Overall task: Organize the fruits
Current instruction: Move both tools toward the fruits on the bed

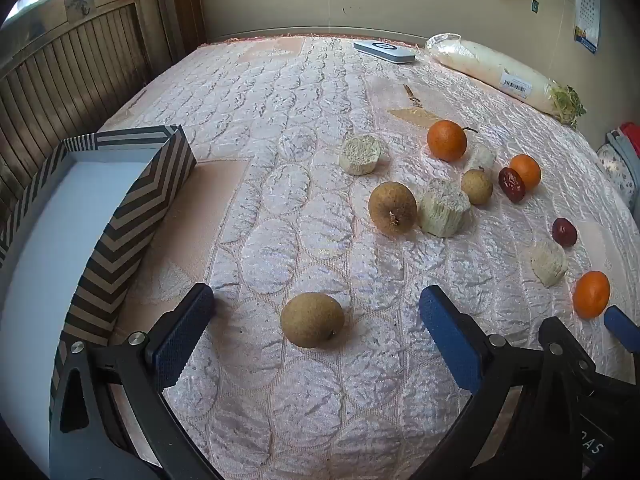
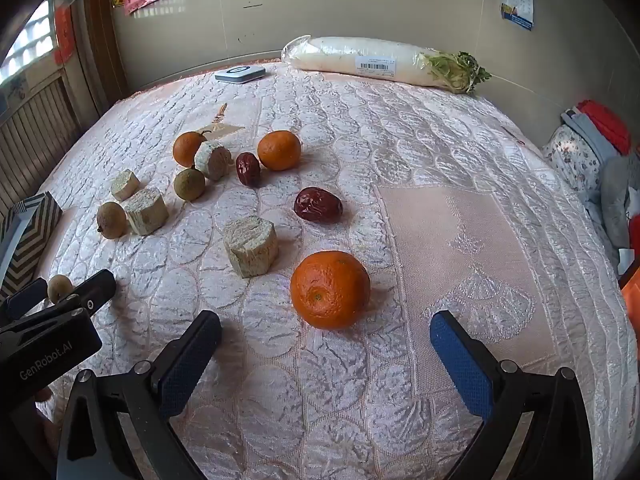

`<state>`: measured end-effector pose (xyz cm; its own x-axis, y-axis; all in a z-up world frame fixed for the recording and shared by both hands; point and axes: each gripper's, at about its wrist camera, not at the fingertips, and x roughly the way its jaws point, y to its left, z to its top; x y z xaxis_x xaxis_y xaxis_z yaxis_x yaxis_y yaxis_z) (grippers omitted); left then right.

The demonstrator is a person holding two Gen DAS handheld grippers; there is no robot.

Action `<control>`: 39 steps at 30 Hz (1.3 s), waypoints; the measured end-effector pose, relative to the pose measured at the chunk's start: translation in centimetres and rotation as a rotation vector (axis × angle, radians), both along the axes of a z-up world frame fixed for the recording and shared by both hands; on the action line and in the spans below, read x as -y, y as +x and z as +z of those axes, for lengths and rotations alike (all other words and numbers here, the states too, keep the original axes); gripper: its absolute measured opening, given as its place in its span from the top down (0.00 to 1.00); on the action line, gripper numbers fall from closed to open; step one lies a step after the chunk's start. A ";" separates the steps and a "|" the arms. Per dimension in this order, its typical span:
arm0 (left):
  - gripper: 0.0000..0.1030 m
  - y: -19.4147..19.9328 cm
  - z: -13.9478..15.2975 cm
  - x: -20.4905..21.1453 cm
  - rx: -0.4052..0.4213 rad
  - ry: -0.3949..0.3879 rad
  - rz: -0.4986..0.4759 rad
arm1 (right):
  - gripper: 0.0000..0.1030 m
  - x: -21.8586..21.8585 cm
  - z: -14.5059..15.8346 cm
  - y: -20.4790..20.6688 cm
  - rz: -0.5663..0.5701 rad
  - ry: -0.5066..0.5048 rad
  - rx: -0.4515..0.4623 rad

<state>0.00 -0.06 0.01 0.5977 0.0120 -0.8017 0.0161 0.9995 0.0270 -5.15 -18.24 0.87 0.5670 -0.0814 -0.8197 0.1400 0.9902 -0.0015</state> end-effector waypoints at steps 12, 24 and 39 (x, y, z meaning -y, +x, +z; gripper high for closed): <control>0.00 -2.6 2.2 -0.8 -0.001 -0.044 -0.061 | 0.00 0.1 4.2 -2.0 0.062 -0.007 0.149; 0.00 -5.6 7.0 -0.7 0.151 -0.035 -0.109 | 0.00 -1.1 7.4 -4.5 0.094 -0.006 0.247; 0.00 -6.6 8.0 -1.5 0.206 -0.054 -0.062 | 0.00 -1.6 8.6 -5.3 0.107 -0.004 0.264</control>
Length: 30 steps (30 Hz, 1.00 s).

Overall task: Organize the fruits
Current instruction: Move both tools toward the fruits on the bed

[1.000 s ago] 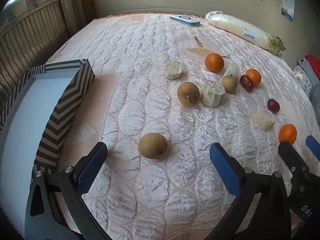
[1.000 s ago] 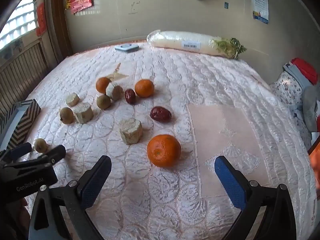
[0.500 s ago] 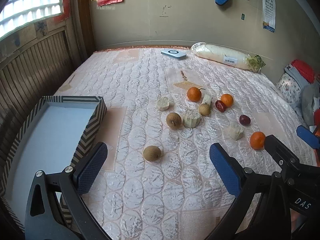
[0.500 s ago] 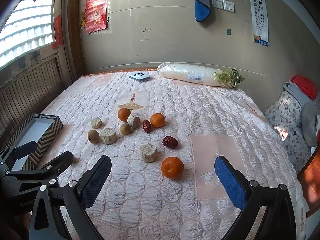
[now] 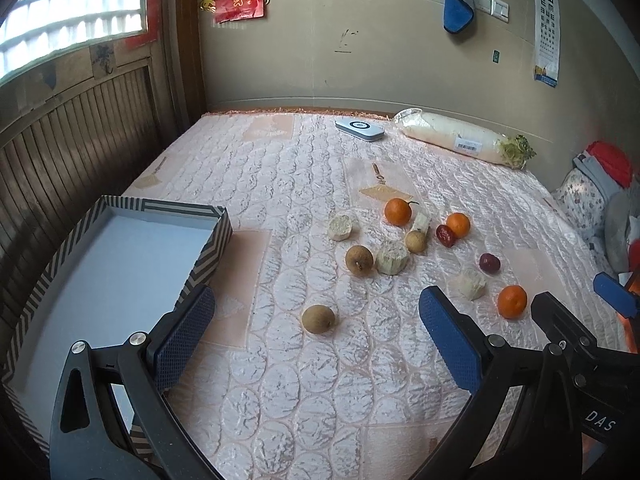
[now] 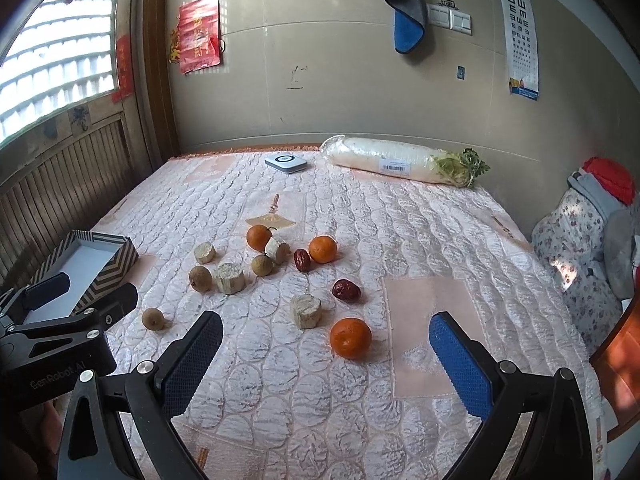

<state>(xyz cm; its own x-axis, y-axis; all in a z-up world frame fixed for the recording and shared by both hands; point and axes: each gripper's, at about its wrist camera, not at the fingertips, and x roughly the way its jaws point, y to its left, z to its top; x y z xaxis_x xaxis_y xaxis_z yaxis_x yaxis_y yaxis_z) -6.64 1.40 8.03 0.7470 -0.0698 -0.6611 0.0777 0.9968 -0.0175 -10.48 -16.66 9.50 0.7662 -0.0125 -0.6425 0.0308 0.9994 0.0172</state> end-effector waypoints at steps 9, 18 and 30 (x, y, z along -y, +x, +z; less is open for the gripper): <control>0.01 0.3 -0.1 0.0 -0.015 0.021 0.011 | 0.00 0.1 -0.3 0.3 -0.005 0.001 -0.014; 0.01 0.6 -0.5 0.0 -0.037 0.006 0.002 | 0.00 0.3 -0.6 0.4 0.000 0.008 -0.021; 0.01 1.5 -1.6 -0.5 -0.068 0.003 -0.019 | 0.00 0.4 -1.4 0.7 0.013 -0.001 -0.043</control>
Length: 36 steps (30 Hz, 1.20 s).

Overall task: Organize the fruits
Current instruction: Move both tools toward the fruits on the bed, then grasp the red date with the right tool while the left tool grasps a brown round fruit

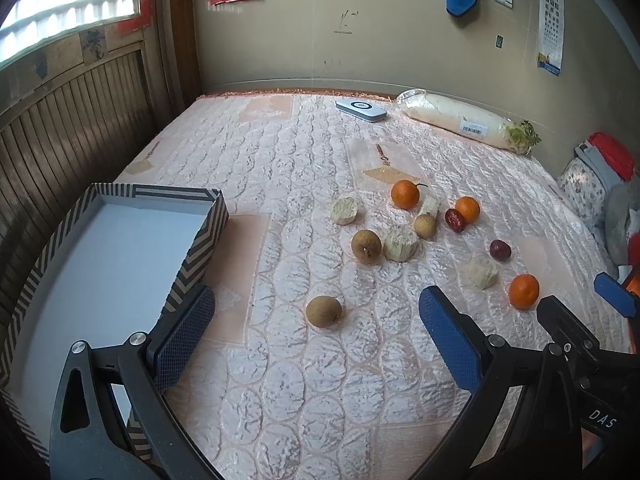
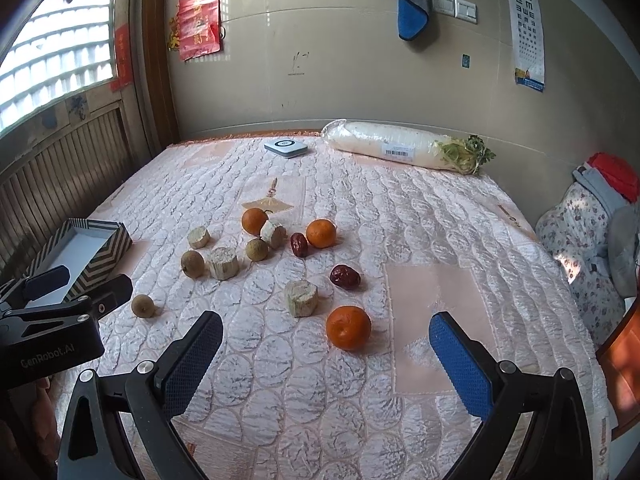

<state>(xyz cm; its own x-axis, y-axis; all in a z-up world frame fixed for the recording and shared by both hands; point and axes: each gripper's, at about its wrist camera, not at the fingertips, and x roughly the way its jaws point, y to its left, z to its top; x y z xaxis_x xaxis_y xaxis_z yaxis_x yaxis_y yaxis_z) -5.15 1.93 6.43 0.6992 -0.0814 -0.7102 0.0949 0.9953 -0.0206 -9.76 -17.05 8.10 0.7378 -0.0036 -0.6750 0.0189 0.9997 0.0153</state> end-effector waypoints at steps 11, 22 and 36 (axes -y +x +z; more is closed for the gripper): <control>0.01 2.5 -1.0 0.2 -0.062 -0.028 -0.066 | 0.04 1.1 -0.9 0.4 0.022 0.031 -0.008; 0.14 5.9 -2.8 2.7 -0.105 0.019 -0.123 | 0.21 2.3 -2.0 1.2 0.058 0.069 -0.035; 0.51 8.6 -4.9 3.4 -0.168 0.027 -0.148 | 0.42 3.0 -3.1 3.7 0.116 0.071 -0.081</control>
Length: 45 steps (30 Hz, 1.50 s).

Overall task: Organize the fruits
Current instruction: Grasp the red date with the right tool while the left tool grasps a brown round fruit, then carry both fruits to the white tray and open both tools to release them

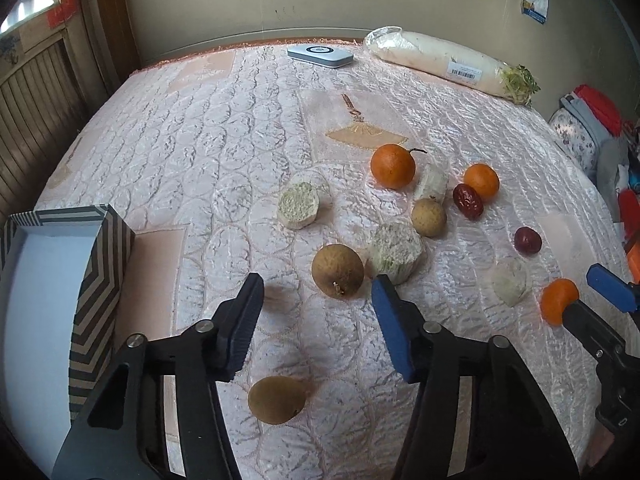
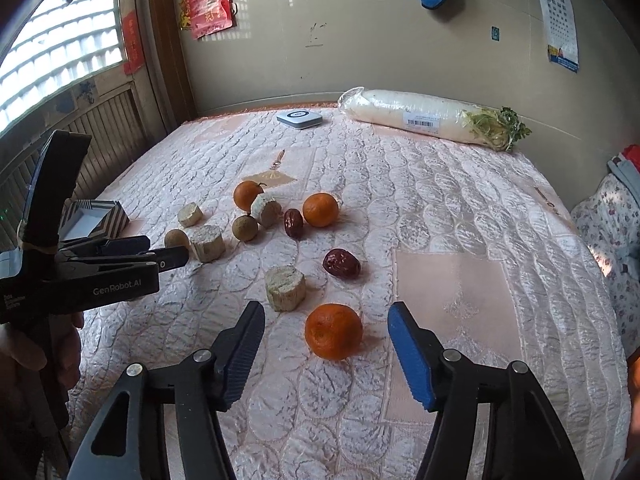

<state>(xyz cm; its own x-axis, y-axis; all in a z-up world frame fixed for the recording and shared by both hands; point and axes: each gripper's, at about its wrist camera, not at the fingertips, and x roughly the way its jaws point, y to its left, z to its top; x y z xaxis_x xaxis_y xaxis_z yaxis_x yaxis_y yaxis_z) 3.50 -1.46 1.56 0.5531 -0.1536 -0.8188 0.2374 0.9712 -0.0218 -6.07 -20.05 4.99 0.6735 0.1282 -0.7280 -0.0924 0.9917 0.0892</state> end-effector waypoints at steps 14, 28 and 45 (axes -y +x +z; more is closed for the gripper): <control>0.76 0.2 -0.2 0.3 0.003 -0.014 -0.019 | 0.61 1.3 -1.8 5.5 0.002 0.033 -0.072; 0.76 -1.3 1.5 -2.1 0.030 -0.073 0.041 | 0.78 0.3 -0.7 5.1 0.020 0.005 -0.050; 0.76 -6.5 5.9 -9.4 0.105 -0.045 0.163 | 0.78 -11.2 2.5 2.3 0.256 0.036 0.015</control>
<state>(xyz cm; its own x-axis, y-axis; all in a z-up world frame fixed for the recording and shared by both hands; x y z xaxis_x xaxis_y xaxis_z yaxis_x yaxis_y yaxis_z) -3.00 7.90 7.44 0.6558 -0.0901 -0.7496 0.0803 0.9955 -0.0494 -3.78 -8.89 7.47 0.6262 0.3216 -0.7103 -0.3417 0.9320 0.1207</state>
